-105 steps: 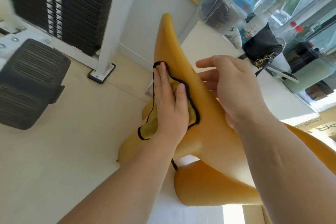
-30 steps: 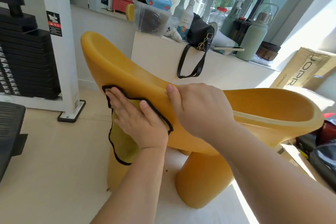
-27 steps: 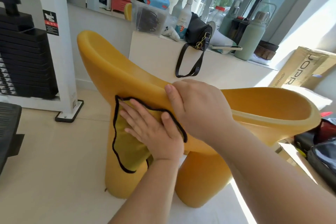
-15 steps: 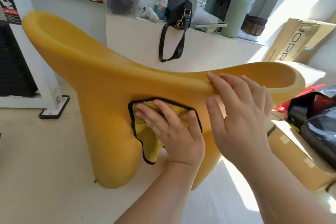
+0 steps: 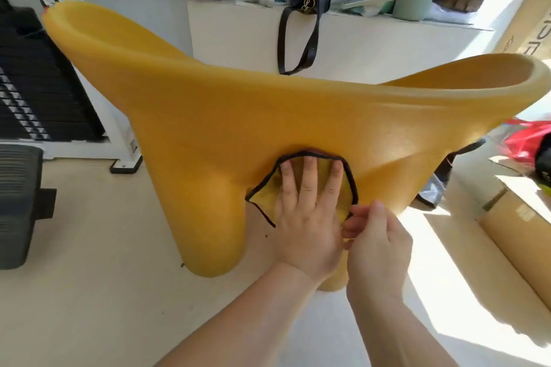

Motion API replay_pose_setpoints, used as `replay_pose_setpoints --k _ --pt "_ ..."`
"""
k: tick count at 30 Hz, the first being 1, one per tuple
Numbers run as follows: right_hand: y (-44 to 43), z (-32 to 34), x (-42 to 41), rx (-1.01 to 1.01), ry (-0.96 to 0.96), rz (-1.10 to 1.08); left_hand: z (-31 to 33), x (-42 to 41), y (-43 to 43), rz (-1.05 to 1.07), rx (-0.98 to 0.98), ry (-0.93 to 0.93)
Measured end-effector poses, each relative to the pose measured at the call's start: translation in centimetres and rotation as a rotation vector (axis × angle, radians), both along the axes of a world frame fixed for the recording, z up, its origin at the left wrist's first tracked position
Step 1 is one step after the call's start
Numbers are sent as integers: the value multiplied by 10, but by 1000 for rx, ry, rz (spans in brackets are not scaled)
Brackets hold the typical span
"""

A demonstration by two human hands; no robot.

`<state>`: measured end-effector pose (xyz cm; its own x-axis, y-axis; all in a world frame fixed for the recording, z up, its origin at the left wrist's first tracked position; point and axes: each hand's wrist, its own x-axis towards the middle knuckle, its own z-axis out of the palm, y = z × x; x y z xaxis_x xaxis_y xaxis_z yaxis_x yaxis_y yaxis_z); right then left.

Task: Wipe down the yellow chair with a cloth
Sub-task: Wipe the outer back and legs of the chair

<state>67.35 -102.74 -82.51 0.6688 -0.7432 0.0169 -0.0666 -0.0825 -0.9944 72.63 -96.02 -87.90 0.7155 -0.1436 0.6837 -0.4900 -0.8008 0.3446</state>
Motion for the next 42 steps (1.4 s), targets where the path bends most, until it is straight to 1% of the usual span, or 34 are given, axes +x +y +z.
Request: replay_pose_setpoints --k 2,3,6,7,9,11,13,15,18,19,20,21,22,23,25,26,27,29,32,34,36,37,39,40,42 --pt "15 -10 1 234 53 75 -7 7 24 -1 88 -45" --pt "20 -13 3 317 67 156 -9 10 34 -2 134 -56" --pt "35 -13 14 604 8 486 -6 12 56 -6 225 -105" --pt "40 -11 19 685 -23 538 -3 12 62 -9 253 -121" --pt "54 -14 33 796 -73 546 3 13 78 -12 323 -159" --pt "72 -19 41 928 -81 486 9 16 94 -18 380 -184" --pt "86 -24 44 1051 -51 435 12 16 109 -4 396 -176" --pt "92 -25 47 1152 -58 471 14 15 127 34 424 -152" --pt "94 -14 54 1273 -225 452 19 18 167 99 530 -105" --pt "97 -5 54 1280 -255 446 21 20 179 106 544 -93" --pt "102 4 50 1233 -265 445 22 21 188 100 542 -75" --pt "108 13 45 1131 -253 452 21 21 191 91 529 -55" --pt "115 17 39 970 -242 459 20 19 191 80 511 -41" --pt "123 17 33 766 -249 467 17 17 187 68 495 -26" --pt "132 4 24 271 -339 478 8 15 178 42 491 5" --pt "130 -7 24 24 -356 459 3 13 174 20 482 13" --pt "124 -19 28 -198 -329 423 0 12 171 -9 458 8" --pt "107 -35 38 -510 -266 340 -2 11 170 -65 398 -34" --pt "86 -44 53 -768 -250 187 12 10 175 -81 279 -145" --pt "75 -41 62 -896 -265 87 30 11 178 -9 207 -255" --pt "68 -32 67 -977 -277 15 49 14 180 84 169 -391" --pt "71 -26 67 -973 -282 -6 57 15 181 118 161 -446" --pt "90 -15 61 -955 -310 48 70 21 182 150 147 -499" --pt "102 -13 55 -1009 -338 117 74 24 184 154 136 -499" --pt "108 -16 46 -1216 -380 203 75 31 188 158 109 -451"
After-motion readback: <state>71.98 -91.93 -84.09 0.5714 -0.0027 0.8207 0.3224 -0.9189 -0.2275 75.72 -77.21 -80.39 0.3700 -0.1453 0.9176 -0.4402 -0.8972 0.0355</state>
